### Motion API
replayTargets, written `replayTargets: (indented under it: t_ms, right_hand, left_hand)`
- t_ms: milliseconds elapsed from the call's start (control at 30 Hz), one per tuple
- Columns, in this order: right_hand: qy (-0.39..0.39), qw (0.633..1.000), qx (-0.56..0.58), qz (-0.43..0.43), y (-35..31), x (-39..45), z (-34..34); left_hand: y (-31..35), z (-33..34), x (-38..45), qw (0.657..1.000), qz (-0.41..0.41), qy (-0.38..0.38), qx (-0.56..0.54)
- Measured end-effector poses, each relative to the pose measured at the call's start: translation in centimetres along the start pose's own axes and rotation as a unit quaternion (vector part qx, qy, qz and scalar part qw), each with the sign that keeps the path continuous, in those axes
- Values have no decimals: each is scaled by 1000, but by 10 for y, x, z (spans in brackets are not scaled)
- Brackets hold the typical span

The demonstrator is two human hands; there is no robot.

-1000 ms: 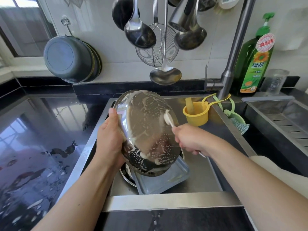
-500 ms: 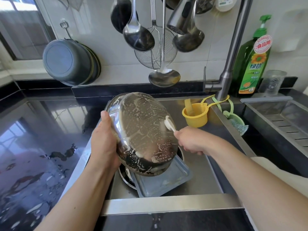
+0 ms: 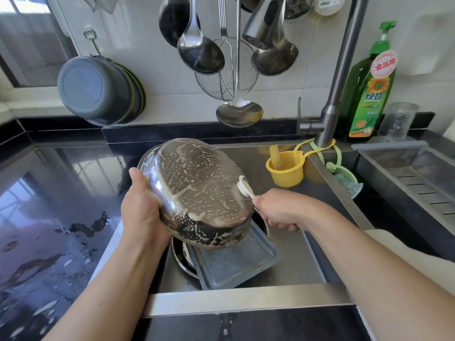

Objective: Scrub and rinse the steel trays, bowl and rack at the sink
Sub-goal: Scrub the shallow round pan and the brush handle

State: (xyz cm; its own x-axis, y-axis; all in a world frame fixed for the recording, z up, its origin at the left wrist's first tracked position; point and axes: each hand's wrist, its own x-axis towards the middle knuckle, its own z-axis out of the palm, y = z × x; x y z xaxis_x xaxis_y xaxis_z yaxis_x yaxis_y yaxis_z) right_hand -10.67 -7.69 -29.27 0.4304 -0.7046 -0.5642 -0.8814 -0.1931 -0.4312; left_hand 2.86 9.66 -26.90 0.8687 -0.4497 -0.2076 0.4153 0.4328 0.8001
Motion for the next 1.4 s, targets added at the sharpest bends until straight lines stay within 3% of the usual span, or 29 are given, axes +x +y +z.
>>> replayTargets:
  t_ms: [133,533,800,1100,1167,1267,1333,1400]
  right_hand:
    - [-49,998,-23,12,2,1,-4]
    - [9,993,112,-30,7,-4,-14]
    - [-21,990,136,-34,11,-9,-14]
    - [60,975,213,-29,7,-4,-32]
    - [73,972,215,-64,7,-6,-33]
    - [82,952,220,-199,-1,-16,-33]
    - [103,938,184,-276,-7,-26,-33]
    - [143,936,120,-298,-6,-29,-35]
  left_hand:
    - [0,-1,1,1000,10,9,-1]
    - [1,-5,6,999,24,11,-20]
    - [2,-5,4,999,31,25,-17]
    - [-8,3,1,986,-6,-102,132]
    - [-12,1,2,977,27,-120,175]
    - [-17,0,-4,964,58,-151,209]
    - [-18,-1,-5,959,69,-173,212]
    - [-18,-2,-4,955,81,-187,217]
